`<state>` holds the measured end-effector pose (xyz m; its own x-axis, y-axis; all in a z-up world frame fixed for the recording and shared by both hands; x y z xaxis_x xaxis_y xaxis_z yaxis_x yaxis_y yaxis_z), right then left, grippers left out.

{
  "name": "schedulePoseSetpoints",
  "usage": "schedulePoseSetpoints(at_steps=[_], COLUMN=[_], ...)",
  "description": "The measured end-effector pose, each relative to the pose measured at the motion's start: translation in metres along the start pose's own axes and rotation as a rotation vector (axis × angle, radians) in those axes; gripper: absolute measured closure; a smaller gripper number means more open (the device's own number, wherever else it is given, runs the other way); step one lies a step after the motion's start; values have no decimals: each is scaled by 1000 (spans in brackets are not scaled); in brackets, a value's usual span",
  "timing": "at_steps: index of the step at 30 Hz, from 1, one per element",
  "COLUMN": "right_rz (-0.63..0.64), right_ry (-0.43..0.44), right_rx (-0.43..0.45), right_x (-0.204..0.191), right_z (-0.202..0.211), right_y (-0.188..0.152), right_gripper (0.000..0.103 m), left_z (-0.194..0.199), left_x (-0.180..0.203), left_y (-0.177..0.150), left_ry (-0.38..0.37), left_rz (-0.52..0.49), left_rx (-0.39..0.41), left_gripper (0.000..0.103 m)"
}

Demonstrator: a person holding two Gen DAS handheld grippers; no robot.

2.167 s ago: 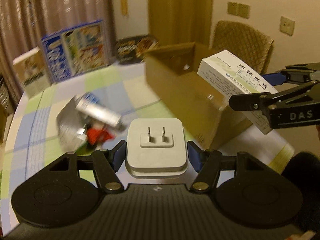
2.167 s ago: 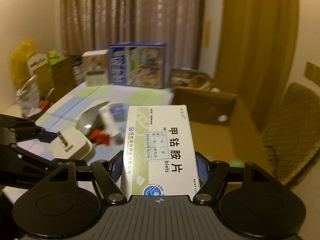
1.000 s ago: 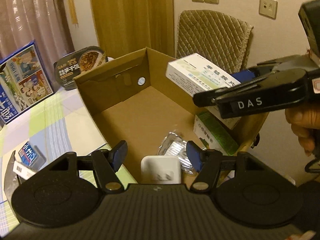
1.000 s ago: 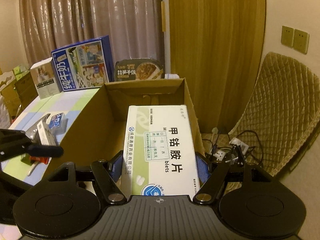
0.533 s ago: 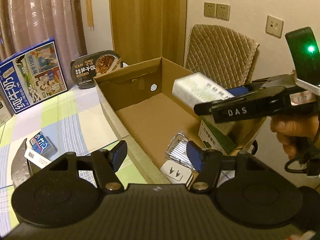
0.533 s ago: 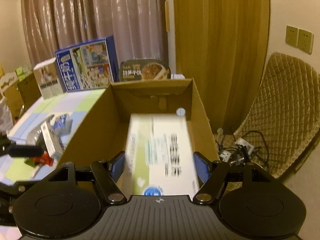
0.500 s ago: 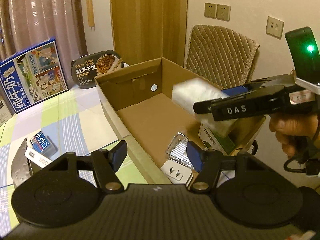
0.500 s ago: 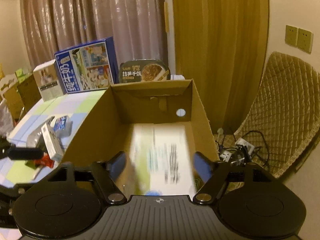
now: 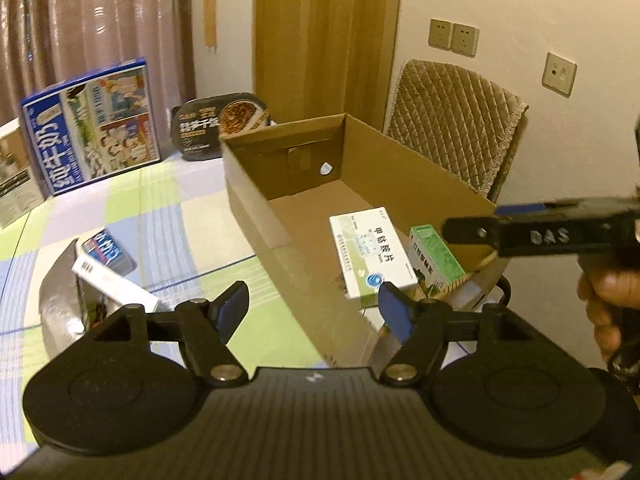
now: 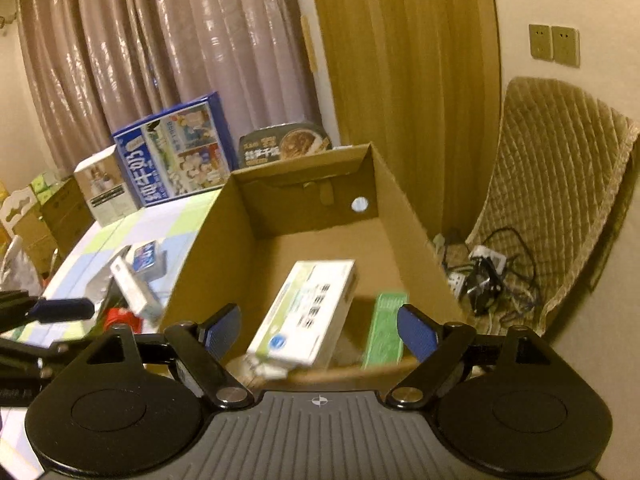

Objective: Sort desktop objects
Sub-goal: 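Withdraw both tools from the cardboard box back over the table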

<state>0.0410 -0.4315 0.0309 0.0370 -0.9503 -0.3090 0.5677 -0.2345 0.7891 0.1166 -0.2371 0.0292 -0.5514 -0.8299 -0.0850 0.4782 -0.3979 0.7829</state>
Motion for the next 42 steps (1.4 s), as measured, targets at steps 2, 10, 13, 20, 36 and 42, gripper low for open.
schedulePoseSetpoints(at_steps=[2, 10, 13, 20, 36, 42], right_rz=[10, 44, 78, 99, 188, 210], right_ry=[2, 52, 87, 158, 230, 249], right_rx=[-2, -11, -38, -79, -136, -159], right_x=[-9, -54, -74, -112, -163, -175], right_z=[7, 32, 35, 30, 20, 8], right_y=[-6, -33, -43, -60, -74, -75], right_gripper=[19, 9, 7, 4, 2, 2], left_z=[9, 47, 60, 91, 133, 135], left_x=[-5, -35, -50, -92, -155, -168], left_y=[-5, -34, -46, -74, -110, -114], left_ry=[12, 63, 92, 179, 297, 305], left_rz=[9, 71, 101, 165, 277, 298], left_rx=[1, -1, -10, -28, -51, -56], left_gripper=[35, 27, 22, 13, 5, 5])
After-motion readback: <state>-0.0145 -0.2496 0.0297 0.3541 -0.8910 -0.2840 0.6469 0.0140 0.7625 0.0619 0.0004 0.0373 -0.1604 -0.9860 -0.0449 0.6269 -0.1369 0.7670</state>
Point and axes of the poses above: each gripper's, at about its wrist camera, not at the fingertips, and z roughly against the way its jaws point, x to its right, y to its top, the point moved 1 cm from there along -z, roughly the way its jaws point, and after that the axes turned 12 degrees about y, right-handed, at the moved point
